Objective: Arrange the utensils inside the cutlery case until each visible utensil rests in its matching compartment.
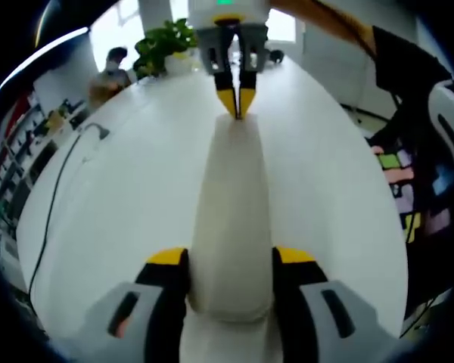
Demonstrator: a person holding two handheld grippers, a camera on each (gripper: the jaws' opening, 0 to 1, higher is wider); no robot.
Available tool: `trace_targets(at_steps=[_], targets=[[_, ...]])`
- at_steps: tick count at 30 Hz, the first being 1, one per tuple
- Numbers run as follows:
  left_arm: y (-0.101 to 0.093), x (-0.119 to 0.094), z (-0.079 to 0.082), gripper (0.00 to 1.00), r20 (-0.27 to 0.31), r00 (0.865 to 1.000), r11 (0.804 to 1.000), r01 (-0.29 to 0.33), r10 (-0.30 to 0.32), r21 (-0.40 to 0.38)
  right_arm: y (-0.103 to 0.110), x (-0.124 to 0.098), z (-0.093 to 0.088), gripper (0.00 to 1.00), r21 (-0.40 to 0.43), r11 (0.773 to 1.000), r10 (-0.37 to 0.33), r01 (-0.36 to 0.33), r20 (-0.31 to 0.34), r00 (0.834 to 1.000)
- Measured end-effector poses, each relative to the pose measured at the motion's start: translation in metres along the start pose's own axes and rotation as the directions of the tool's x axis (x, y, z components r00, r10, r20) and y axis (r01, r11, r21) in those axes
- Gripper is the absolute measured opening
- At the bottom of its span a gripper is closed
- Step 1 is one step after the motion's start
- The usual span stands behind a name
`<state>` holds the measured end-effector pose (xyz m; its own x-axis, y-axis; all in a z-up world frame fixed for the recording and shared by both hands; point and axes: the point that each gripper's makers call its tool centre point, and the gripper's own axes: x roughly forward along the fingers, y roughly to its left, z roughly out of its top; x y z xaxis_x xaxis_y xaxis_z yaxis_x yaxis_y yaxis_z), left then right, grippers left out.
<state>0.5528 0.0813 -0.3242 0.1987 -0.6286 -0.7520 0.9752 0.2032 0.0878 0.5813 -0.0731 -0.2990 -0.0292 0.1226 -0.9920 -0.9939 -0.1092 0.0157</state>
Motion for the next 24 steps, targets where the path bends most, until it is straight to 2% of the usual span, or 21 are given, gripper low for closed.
trace_targets(at_steps=[1,3,4,5,8,9,10,12,18,22,24], targets=[[0.000,0.000,0.000,0.47,0.000,1.000,1.000,-0.001,0.001,0.001,-0.004,-0.001,-0.001,0.00,-0.005,0.999,-0.038,0.038,-0.013,0.999],[0.002,0.000,0.000,0.47,0.002,1.000,1.000,-0.003,0.003,0.000,0.002,0.001,0.000,0.00,-0.001,1.000,0.009,-0.009,-0.016,1.000],[0.002,0.000,0.000,0.47,0.003,1.000,1.000,-0.005,0.005,0.000,-0.004,-0.001,-0.001,0.00,-0.003,1.000,0.005,-0.006,-0.019,1.000],[0.002,0.000,0.000,0.47,0.000,1.000,1.000,-0.008,0.008,-0.012,-0.007,-0.002,-0.002,0.00,-0.001,0.999,0.036,-0.036,-0.014,0.999],[0.003,0.000,-0.001,0.47,-0.010,1.000,1.000,-0.010,0.010,-0.009,-0.030,-0.008,-0.004,0.00,0.019,0.999,0.031,-0.031,0.001,1.000],[0.003,-0.001,-0.001,0.47,-0.012,1.000,1.000,-0.010,0.010,-0.007,-0.012,-0.006,-0.001,0.00,0.013,0.999,-0.045,0.045,-0.007,0.999],[0.004,-0.002,-0.001,0.47,-0.020,1.000,1.000,-0.012,0.012,-0.004,0.006,-0.004,0.002,0.00,0.017,0.999,-0.035,0.035,-0.001,0.999],[0.003,-0.005,-0.002,0.46,-0.026,1.000,1.000,-0.015,0.015,0.012,0.016,-0.002,0.004,0.00,0.023,0.999,-0.048,0.048,0.007,0.999],[0.010,-0.021,0.000,0.42,-0.070,0.997,0.999,-0.023,0.025,0.027,0.011,-0.001,0.003,0.00,0.038,0.999,-0.028,0.027,0.027,0.999],[0.015,-0.031,0.002,0.40,-0.112,0.993,0.999,-0.029,0.030,0.014,0.022,0.003,0.004,0.00,0.037,0.999,-0.028,0.027,0.027,0.999],[0.016,-0.035,0.004,0.39,-0.132,0.991,0.999,-0.030,0.032,0.018,0.014,0.001,0.002,0.00,0.036,0.999,-0.020,0.019,0.028,0.999]])
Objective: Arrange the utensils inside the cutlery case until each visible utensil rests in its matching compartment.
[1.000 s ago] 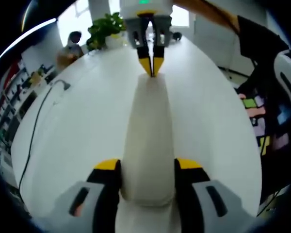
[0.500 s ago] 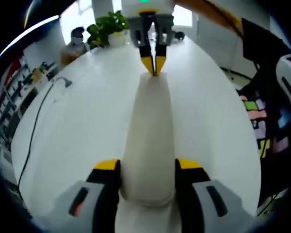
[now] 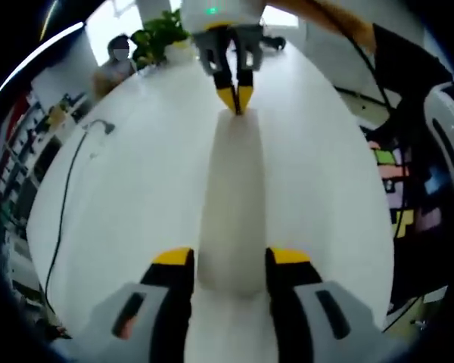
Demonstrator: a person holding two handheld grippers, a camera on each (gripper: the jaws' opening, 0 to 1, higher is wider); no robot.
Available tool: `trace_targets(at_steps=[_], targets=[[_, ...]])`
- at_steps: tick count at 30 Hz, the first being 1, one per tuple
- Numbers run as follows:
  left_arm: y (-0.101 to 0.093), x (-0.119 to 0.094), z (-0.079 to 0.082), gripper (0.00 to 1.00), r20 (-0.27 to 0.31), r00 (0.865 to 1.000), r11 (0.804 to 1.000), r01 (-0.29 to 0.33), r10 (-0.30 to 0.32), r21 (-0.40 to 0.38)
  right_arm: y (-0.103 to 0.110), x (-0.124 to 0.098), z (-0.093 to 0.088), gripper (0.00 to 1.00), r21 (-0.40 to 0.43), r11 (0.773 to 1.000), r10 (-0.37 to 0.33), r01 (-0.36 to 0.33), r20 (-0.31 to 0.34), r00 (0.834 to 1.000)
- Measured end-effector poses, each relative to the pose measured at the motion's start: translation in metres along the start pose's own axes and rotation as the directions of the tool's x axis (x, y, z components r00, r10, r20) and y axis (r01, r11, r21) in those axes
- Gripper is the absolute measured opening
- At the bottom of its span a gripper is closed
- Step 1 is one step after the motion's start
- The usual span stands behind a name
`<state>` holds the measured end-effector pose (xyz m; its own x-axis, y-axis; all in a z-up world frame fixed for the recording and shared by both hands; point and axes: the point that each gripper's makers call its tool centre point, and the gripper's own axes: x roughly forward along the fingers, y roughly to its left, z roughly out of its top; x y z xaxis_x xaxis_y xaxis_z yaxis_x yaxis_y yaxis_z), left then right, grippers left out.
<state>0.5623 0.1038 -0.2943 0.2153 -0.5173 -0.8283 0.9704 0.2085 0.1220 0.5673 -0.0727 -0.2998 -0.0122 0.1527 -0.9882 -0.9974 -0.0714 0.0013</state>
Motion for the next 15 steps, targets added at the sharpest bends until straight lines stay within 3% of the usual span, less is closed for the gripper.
trace_targets(at_steps=[6,10,15], targets=[[-0.001,-0.004,-0.002,0.25,-0.076,0.997,1.000,0.021,-0.022,-0.016,-0.014,-0.002,-0.002,0.00,0.008,1.000,0.002,-0.002,0.016,1.000],[-0.004,-0.005,-0.009,0.23,-0.142,0.989,0.996,0.038,-0.050,-0.085,-0.010,0.000,-0.001,0.00,0.014,1.000,-0.001,0.001,0.031,1.000],[-0.005,-0.004,-0.009,0.22,-0.179,0.982,0.995,0.040,-0.055,-0.088,-0.024,-0.004,-0.001,0.00,0.021,1.000,0.010,-0.010,0.035,0.999]])
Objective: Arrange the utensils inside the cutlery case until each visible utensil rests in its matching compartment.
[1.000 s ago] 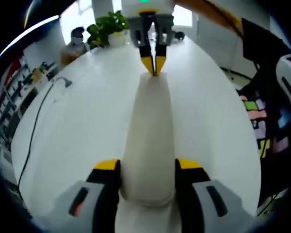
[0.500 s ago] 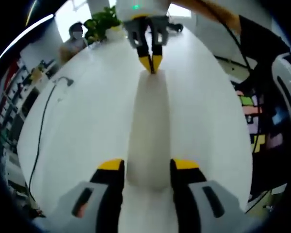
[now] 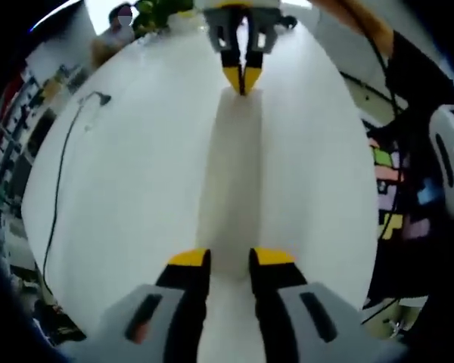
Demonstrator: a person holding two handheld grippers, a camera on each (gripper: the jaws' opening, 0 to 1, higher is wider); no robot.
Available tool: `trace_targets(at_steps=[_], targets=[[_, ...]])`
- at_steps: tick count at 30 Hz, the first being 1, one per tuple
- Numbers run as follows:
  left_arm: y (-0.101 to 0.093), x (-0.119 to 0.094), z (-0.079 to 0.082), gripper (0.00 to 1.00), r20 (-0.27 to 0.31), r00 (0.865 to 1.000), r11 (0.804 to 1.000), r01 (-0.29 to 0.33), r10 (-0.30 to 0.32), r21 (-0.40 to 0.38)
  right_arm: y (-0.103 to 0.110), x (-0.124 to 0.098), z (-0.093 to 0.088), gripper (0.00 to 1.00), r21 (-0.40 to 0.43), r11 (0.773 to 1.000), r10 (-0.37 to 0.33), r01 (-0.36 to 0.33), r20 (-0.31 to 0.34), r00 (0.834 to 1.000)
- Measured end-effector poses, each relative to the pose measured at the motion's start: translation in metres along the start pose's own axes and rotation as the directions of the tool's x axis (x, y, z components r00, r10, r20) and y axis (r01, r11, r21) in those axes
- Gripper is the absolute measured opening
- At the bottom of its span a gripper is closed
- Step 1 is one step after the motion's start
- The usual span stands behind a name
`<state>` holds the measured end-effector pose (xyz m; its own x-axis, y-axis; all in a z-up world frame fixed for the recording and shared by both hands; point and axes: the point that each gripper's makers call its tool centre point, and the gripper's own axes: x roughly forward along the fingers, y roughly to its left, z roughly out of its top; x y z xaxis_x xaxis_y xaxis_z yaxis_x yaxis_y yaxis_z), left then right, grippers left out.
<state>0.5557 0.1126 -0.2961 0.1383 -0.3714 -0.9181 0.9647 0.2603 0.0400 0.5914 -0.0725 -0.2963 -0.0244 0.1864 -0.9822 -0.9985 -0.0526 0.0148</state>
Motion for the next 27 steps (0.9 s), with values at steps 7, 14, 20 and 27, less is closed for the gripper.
trace_targets(at_steps=[7,14,20,27], targets=[[-0.005,0.002,-0.002,0.22,-0.087,0.996,0.999,0.027,-0.030,-0.038,0.008,0.002,0.001,0.00,-0.003,1.000,0.007,-0.007,-0.014,1.000],[-0.008,0.004,-0.003,0.22,-0.175,0.983,0.998,0.042,-0.048,-0.042,0.007,0.002,0.001,0.00,0.008,1.000,0.020,-0.020,-0.002,1.000],[-0.013,0.006,-0.005,0.20,-0.201,0.978,0.997,0.048,-0.060,-0.065,0.002,0.001,0.002,0.00,0.014,1.000,0.027,-0.027,-0.003,1.000],[0.008,0.000,-0.005,0.17,-0.184,0.981,0.996,0.055,-0.067,-0.069,0.006,0.002,0.002,0.00,0.041,0.999,0.024,-0.025,0.021,0.999]])
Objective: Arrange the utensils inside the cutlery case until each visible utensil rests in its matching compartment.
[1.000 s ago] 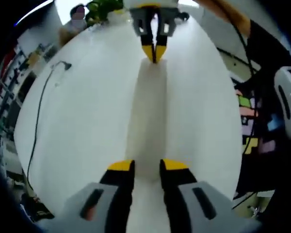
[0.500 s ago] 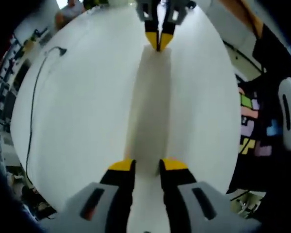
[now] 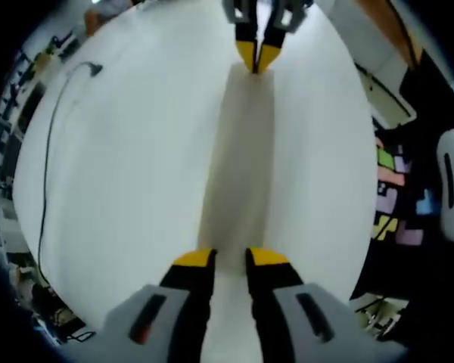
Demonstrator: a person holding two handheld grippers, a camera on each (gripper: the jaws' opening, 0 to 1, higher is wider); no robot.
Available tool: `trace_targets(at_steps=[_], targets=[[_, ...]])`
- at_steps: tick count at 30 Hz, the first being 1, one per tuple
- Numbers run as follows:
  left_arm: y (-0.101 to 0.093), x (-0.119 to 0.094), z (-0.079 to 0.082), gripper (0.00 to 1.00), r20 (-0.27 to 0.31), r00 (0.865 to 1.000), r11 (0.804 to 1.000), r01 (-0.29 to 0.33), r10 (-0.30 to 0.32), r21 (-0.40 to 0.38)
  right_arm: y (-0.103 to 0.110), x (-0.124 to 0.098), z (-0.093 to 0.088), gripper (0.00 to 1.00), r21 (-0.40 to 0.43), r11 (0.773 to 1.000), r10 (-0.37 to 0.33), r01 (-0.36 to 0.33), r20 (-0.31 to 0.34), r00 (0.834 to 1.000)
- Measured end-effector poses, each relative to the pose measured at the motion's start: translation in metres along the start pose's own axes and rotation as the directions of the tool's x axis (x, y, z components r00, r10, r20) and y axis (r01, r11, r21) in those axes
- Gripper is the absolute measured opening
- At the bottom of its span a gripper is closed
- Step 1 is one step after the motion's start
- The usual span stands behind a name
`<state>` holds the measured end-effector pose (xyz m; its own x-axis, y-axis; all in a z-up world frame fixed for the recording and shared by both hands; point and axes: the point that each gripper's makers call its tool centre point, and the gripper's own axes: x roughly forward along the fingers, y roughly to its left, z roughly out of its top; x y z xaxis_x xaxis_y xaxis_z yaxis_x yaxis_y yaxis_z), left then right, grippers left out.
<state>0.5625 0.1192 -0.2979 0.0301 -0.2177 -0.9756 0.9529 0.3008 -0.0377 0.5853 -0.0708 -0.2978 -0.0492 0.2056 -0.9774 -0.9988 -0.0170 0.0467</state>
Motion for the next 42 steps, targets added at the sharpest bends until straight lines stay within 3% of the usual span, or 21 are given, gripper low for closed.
trace_targets(at_steps=[5,11,17,20,29,32,36,39,42], targets=[[0.006,-0.003,0.000,0.17,-0.005,1.000,1.000,-0.005,0.005,0.010,-0.001,0.000,0.001,0.00,0.004,1.000,0.014,-0.014,-0.007,1.000],[0.030,-0.012,-0.001,0.15,0.013,1.000,1.000,-0.001,0.001,0.012,-0.002,0.000,0.002,0.00,-0.029,0.999,0.022,-0.023,-0.044,0.999],[0.030,-0.012,0.000,0.13,0.051,0.999,0.998,-0.001,-0.002,0.058,-0.003,-0.002,0.001,0.00,-0.062,0.998,0.000,-0.002,-0.037,0.999],[0.017,-0.008,0.002,0.13,0.067,0.998,1.000,-0.009,0.007,0.030,-0.001,-0.002,0.000,0.00,-0.074,0.997,-0.012,0.010,-0.018,1.000],[0.016,-0.009,0.006,0.15,0.068,0.998,1.000,0.012,-0.013,0.014,0.000,-0.002,-0.001,0.03,0.006,1.000,0.011,-0.011,0.020,1.000],[0.020,-0.011,0.005,0.19,0.055,0.998,1.000,-0.014,0.013,0.015,-0.006,-0.005,0.004,0.15,-0.013,1.000,-0.025,0.026,0.048,0.999],[0.008,-0.020,0.015,0.24,0.111,0.994,0.999,0.019,-0.022,0.029,-0.008,-0.013,0.014,0.22,-0.011,1.000,0.009,-0.008,0.114,0.993],[-0.009,-0.014,0.013,0.41,0.118,0.992,0.997,0.042,-0.049,0.064,0.000,-0.009,0.017,0.28,-0.029,0.999,0.034,-0.031,0.125,0.992],[-0.010,-0.004,0.013,0.57,0.105,0.994,0.994,0.005,-0.017,0.111,-0.004,-0.005,0.015,0.30,-0.057,0.998,0.043,-0.037,0.113,0.993]])
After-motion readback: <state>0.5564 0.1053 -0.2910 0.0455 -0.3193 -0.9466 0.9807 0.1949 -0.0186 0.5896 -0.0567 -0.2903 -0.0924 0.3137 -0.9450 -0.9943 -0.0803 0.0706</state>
